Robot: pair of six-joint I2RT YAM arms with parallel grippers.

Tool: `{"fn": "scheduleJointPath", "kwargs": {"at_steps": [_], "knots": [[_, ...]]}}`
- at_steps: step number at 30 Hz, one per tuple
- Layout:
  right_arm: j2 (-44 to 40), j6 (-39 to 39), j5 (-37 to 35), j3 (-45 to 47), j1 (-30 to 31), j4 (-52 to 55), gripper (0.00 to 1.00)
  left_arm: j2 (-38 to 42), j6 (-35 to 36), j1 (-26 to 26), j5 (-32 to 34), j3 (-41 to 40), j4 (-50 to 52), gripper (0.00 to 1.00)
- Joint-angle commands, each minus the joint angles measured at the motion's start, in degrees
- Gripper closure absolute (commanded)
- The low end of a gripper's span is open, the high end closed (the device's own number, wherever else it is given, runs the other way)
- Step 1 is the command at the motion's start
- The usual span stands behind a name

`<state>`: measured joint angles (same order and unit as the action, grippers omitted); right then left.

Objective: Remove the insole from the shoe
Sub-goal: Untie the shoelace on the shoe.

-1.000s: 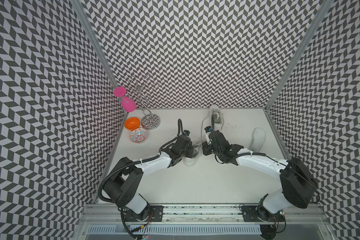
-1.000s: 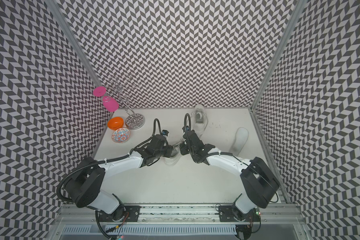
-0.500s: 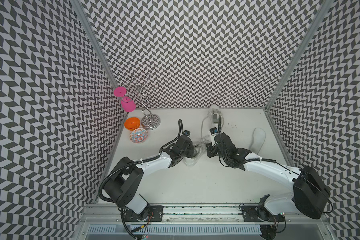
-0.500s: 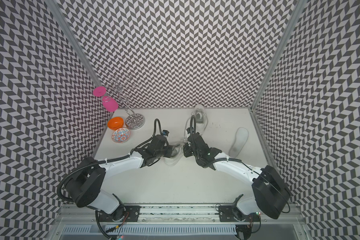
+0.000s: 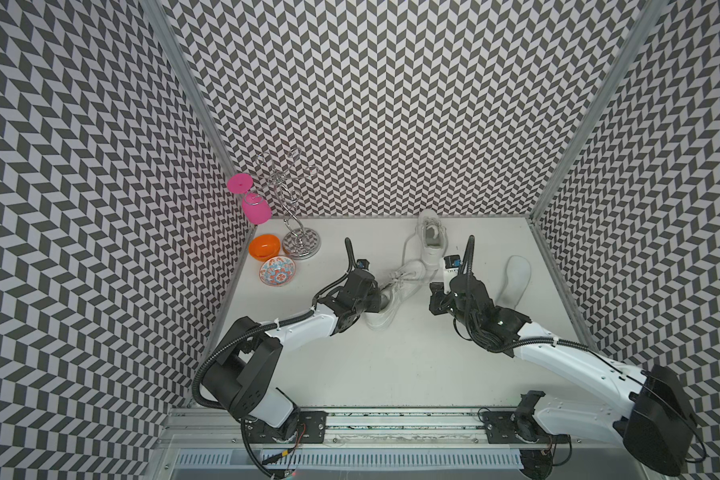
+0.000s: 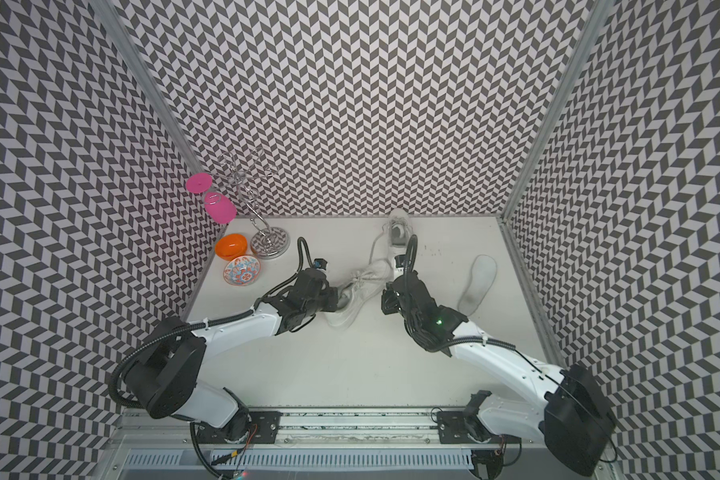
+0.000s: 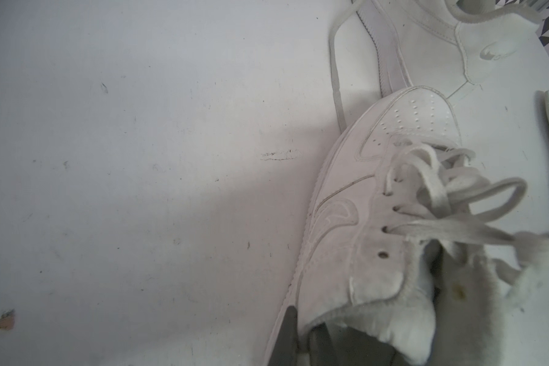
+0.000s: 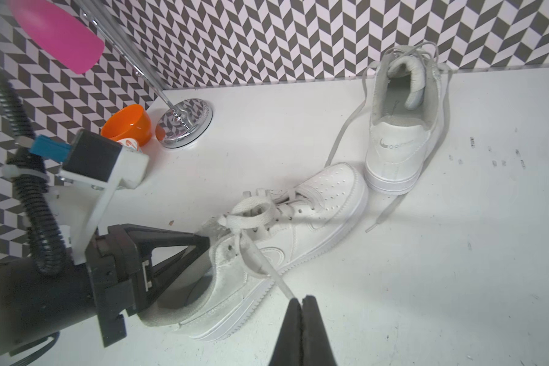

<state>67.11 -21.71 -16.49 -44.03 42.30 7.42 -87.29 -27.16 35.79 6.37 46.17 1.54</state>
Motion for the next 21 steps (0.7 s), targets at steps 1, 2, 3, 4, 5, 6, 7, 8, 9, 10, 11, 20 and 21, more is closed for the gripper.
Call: {"fn": "scheduleJointPath", "kwargs": {"at_steps": [1,2,3,4,5,6,7,8,9,10,11,20,21], "knots": [[-3.23,-1.27,-5.53,1.85,-1.02,-1.09,1.00,0.20,-1.14,-1.16,3.12,-2.20,4.43,1.00],[-4.41,-1.31,-6.52,2.52,-1.58,-1.24,1.00,0.23,-1.22,-1.23,3.12,-2.22,4.49,1.00],[-5.41,-1.39,-7.08,2.98,-2.34,-1.27,1.00,0.23,-1.23,-1.29,3.12,-2.31,4.47,1.00],[-6.63,-1.72,-7.39,3.38,-3.52,-1.03,1.00,0.17,-1.23,-1.34,3.04,-2.37,4.43,1.00],[-7.73,-2.05,-7.13,3.76,-5.00,-0.70,1.00,0.18,-1.28,-1.34,2.96,-2.36,4.42,1.00],[-8.54,-2.29,-6.62,4.02,-6.41,-0.45,1.00,0.09,-1.27,-1.39,2.88,-2.39,4.35,1.00],[-9.35,-2.43,-5.66,4.36,-8.13,-0.30,1.00,-0.02,-1.15,-1.34,2.61,-2.38,4.22,1.00],[-9.99,-2.66,-4.71,4.65,-9.58,-0.28,1.00,0.01,-1.14,-1.34,2.44,-2.36,4.13,1.00],[-10.28,-2.96,-3.93,4.83,-10.80,-0.25,1.00,0.00,-1.07,-1.39,2.26,-2.32,4.02,1.00],[-10.27,-3.09,-2.88,4.98,-11.87,-0.31,1.00,0.01,-0.98,-1.34,2.01,-2.31,3.84,1.00],[-9.93,-2.94,-1.53,4.95,-12.45,-0.54,1.00,-0.12,-0.72,-1.34,1.53,-2.26,3.71,1.00],[1.02,-2.38,7.11,3.37,-12.87,-4.18,1.00,1.19,0.78,2.17,-1.18,-1.00,3.87,1.00],[2.24,-2.24,7.40,2.92,-12.97,-4.25,0.99,1.44,0.74,2.71,-1.19,-1.00,4.09,1.00]]}}
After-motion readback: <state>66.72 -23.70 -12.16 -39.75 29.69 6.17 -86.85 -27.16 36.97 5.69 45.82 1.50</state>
